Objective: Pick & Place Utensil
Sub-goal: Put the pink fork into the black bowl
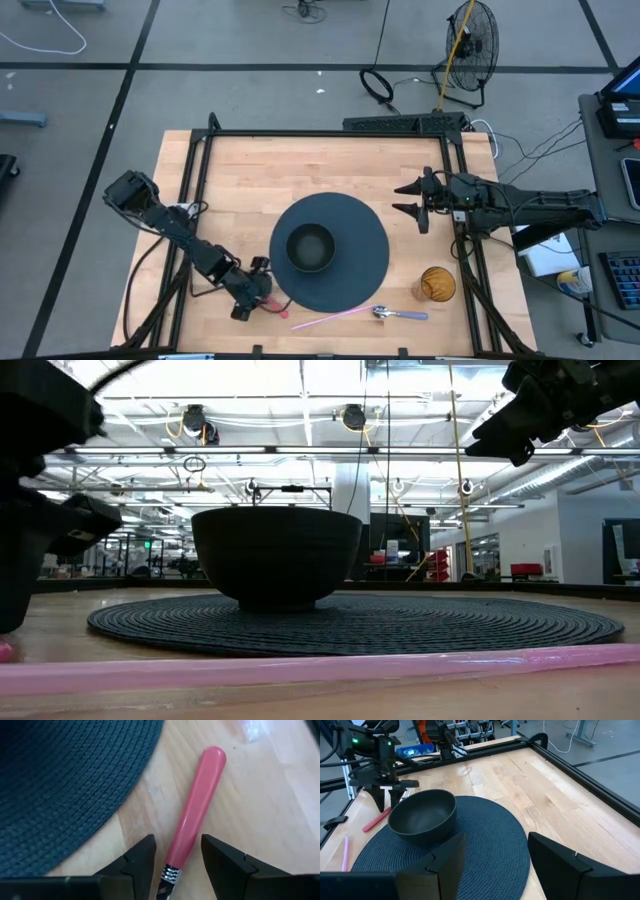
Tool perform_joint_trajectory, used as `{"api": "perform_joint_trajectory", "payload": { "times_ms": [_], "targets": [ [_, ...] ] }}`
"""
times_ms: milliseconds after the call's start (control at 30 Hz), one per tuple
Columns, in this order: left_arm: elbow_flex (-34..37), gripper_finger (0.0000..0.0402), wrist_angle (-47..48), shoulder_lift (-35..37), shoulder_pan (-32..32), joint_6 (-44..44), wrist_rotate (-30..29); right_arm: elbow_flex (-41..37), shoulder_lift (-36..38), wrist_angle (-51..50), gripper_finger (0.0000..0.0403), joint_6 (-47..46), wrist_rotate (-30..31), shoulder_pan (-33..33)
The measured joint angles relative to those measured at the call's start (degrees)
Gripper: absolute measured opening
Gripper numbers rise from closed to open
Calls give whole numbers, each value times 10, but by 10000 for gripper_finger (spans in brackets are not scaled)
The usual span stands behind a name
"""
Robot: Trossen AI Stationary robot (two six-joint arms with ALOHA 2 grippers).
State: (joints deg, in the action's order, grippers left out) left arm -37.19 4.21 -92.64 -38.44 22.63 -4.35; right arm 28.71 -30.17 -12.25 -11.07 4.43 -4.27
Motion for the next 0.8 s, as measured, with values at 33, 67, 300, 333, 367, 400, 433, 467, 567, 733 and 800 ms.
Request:
{"api": "perform_joint_trajectory", "payload": {
  "times_ms": [33, 67, 300, 333, 367, 400, 433, 467, 567, 733, 800],
  "targets": [
    [0, 167, 1, 0, -2, -5, -8, 0, 0, 0, 210, 0, 0, 0],
    [0, 161, 2, 0, -3, -5, -13, 0, 0, 0, 210, 0, 0, 0],
    [0, 82, 22, 0, -1, 33, -18, 0, 0, 0, 210, 2, 0, 0],
    [0, 71, 25, 0, -1, 45, -18, 0, 0, 0, 210, 2, 0, 0],
    [0, 60, 29, 0, -1, 58, -18, 0, 0, 0, 210, 2, 0, 0],
    [0, 51, 33, 0, -1, 69, -16, 0, 0, 0, 210, 2, 0, 0],
    [0, 44, 36, 0, -1, 79, -13, 0, 0, 0, 210, 2, 0, 0],
    [0, 42, 39, 0, -1, 90, -10, 0, 0, 0, 210, 2, 0, 0],
    [0, 44, 47, 1, -2, 112, -6, 0, 0, 0, 210, 2, 0, 0],
    [0, 87, 58, 0, -21, 98, -2, 0, 0, -1, 210, 0, -2, 0],
    [0, 95, 67, 1, -27, 100, -1, 0, 0, -5, 210, -1, -2, 0]
  ]
}}
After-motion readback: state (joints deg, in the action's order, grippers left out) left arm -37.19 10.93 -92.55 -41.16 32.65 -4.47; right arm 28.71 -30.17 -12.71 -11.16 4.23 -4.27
